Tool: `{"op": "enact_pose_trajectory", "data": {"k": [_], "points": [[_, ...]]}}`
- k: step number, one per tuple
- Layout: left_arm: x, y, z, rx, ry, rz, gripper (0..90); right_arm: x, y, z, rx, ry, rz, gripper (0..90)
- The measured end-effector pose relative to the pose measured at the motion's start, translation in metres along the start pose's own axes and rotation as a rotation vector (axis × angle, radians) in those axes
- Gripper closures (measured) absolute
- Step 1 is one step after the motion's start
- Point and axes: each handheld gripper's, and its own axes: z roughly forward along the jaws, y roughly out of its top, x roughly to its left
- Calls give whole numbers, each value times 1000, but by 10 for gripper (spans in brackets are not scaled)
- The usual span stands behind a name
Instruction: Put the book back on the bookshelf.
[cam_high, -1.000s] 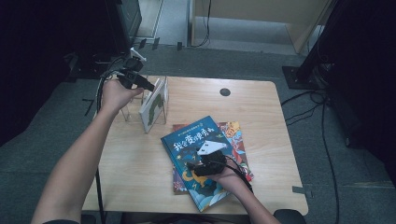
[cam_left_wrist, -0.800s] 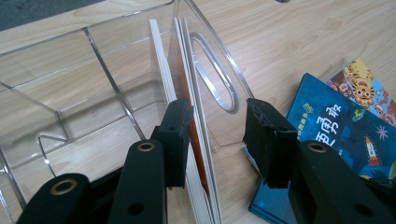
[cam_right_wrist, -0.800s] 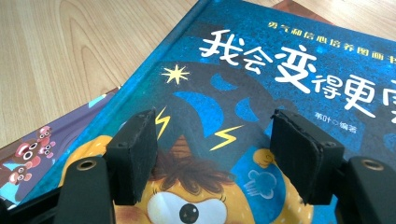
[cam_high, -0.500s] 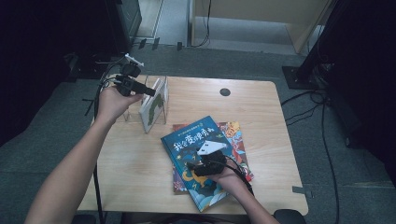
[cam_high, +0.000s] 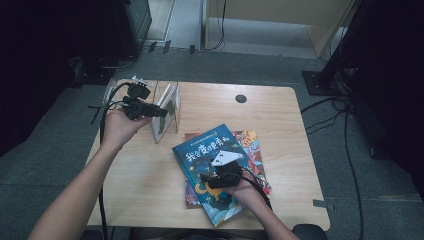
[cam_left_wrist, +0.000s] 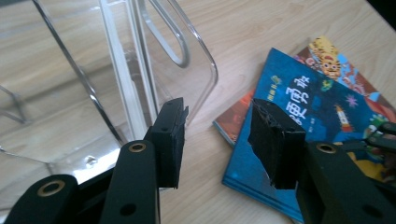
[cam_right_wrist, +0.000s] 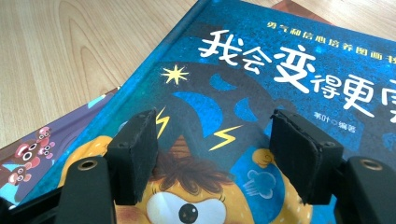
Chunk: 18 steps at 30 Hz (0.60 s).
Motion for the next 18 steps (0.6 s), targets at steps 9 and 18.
{"op": "enact_pose_trajectory", "data": {"k": [9,18], "points": [[-10,-24,7,-24,-9,21,543,0,-1,-1,-7,-5,7,354],[-18,-47,18,-34,-32,26,509,-1,-3,-4,-12,-2,11,404]]}}
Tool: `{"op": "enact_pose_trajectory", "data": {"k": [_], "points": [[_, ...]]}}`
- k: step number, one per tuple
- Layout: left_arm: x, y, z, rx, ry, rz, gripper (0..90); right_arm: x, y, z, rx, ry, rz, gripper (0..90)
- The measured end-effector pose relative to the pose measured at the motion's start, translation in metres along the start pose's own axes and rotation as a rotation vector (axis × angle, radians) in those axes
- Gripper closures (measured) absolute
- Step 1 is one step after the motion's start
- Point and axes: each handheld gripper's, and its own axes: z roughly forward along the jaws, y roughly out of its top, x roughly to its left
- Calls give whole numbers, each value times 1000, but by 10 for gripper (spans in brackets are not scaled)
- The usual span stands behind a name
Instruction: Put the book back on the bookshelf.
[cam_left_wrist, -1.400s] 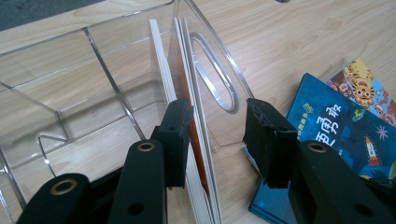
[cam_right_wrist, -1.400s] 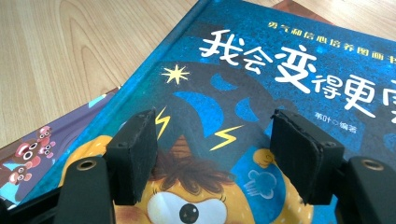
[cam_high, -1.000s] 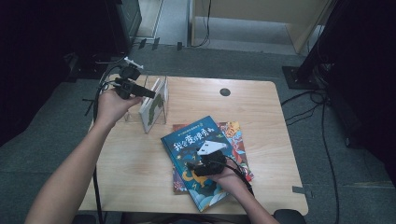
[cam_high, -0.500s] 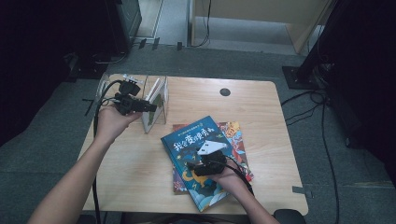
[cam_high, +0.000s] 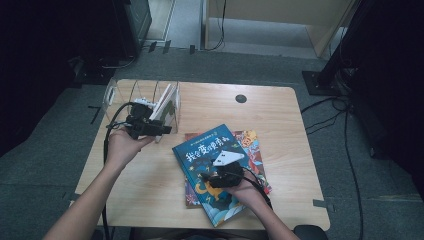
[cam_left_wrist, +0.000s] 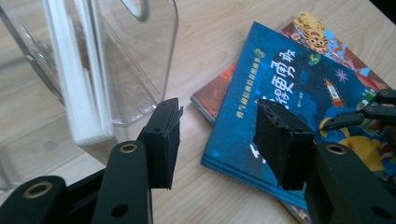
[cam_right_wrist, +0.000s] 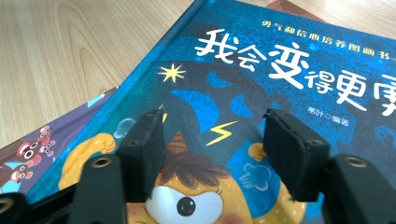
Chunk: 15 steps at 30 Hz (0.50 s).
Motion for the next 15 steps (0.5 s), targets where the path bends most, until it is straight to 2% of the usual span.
{"op": "enact_pose_trajectory", "data": {"k": [3,8,15], "points": [[-3,-7,2,-13,-12,0,488,-1,0,-1,-4,8,14,422],[-8,-17,8,-41,-40,24,433,-2,-1,-3,-2,6,29,427],[-13,-29,15,-46,-54,38,408,-4,-3,-7,2,4,39,442]]}}
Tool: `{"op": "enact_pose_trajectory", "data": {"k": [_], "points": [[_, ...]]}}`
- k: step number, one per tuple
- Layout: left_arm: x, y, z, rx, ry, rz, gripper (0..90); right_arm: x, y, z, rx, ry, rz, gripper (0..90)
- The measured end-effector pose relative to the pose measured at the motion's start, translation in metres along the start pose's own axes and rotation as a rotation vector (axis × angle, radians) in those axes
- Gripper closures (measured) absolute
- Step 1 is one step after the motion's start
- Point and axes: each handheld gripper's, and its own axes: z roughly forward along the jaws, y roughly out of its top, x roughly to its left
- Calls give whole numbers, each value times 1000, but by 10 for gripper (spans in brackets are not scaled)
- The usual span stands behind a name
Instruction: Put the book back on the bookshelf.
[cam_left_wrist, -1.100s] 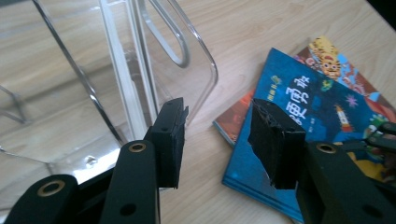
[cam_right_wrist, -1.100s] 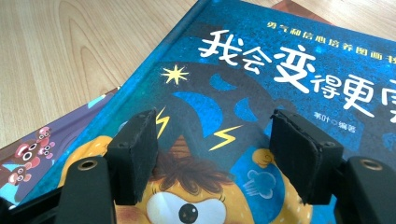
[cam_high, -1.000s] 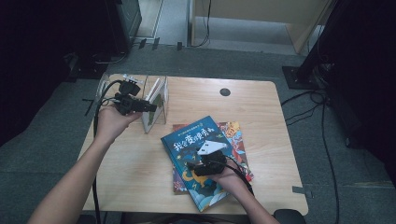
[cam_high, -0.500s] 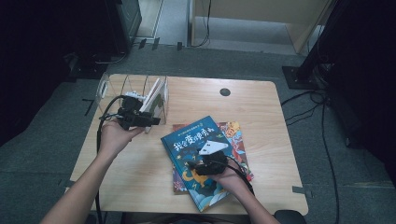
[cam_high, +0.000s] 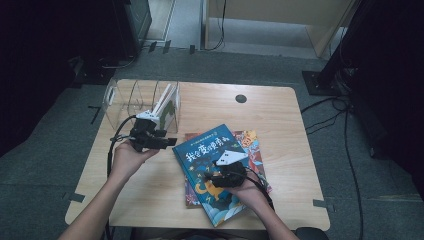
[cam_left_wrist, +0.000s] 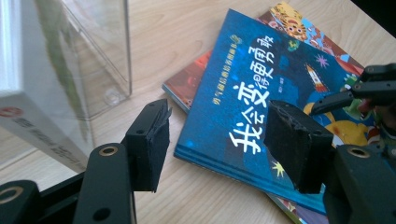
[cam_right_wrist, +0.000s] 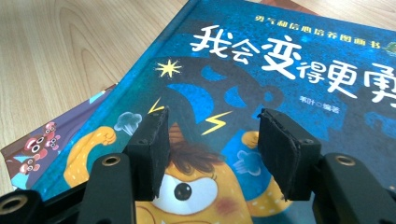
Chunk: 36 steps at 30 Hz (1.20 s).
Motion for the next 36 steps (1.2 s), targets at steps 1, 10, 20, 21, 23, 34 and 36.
{"op": "enact_pose_trajectory", "data": {"k": [1,10,20,21,23,34,36], "points": [[0,-2,1,-1,-7,0,408,0,-1,-1,-2,-2,2,444],[-5,-14,15,28,5,43,420,-2,-6,-10,-22,-6,18,527],[-6,-15,33,40,-28,56,480,-5,-15,-26,-63,-24,31,624],[-6,-15,34,41,-30,57,485,-5,-16,-27,-64,-26,31,632],[-5,-15,37,43,-31,58,503,-6,-19,-31,-69,-32,28,649],[0,-17,50,38,-49,46,566,-5,-34,-47,-65,-62,50,740],[-2,-17,52,45,-45,60,566,-4,-36,-51,-69,-72,52,757]]}}
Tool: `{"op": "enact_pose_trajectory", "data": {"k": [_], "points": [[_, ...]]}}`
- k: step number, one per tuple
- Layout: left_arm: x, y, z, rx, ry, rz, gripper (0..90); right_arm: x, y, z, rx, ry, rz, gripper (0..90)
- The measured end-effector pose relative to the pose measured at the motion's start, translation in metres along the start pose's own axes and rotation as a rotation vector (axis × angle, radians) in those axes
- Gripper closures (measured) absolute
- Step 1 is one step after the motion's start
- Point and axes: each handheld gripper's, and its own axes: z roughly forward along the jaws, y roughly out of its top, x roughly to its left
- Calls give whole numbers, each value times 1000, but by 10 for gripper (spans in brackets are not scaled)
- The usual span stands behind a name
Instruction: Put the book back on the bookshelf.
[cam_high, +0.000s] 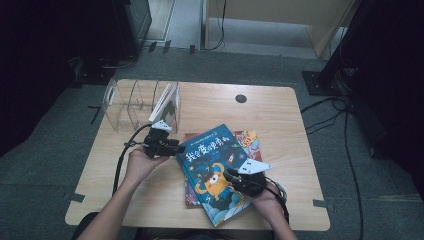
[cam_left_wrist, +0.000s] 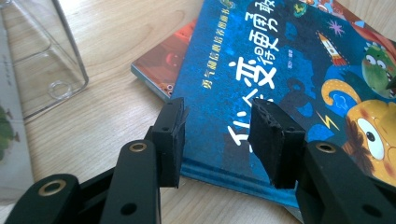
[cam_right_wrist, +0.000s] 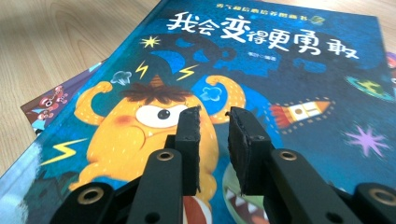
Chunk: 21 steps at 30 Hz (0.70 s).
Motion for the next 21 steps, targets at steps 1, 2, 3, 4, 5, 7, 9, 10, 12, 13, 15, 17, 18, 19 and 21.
{"op": "enact_pose_trajectory", "data": {"k": [1,2,3,4,5,7,9,10,12,13,15,17,18,19,21], "points": [[0,0,1,5,0,6,564,0,-1,-2,1,-2,-2,765],[1,0,2,7,-1,10,556,-1,-2,-4,0,-7,4,777],[2,0,2,5,-6,7,554,-1,-4,-5,-1,-8,14,782],[4,0,3,2,-12,-3,547,-2,-5,-7,-2,-11,18,796],[5,0,3,-1,-19,-13,544,-2,-6,-10,-2,-17,18,803],[7,0,4,1,-30,-16,535,-3,-10,-14,-3,-25,18,823],[7,0,7,9,-27,-6,529,-4,-13,-18,-2,-36,25,832],[8,0,8,12,-24,-4,522,-5,-16,-20,-3,-40,27,832],[9,-1,9,12,-24,-3,511,-5,-20,-24,-1,-50,26,832],[10,-1,10,12,-25,-4,507,-6,-21,-25,1,-55,29,829],[11,-1,11,15,-25,-7,502,-8,-24,-27,1,-62,37,817],[12,-1,12,17,-26,-6,497,-9,-25,-28,-1,-66,49,808],[12,-1,12,21,-25,-6,496,-9,-26,-29,-1,-69,51,799],[13,-1,13,25,-28,-7,494,-9,-27,-29,3,-70,55,787],[13,-1,14,34,-31,-7,491,-10,-30,-32,4,-72,56,770]]}}
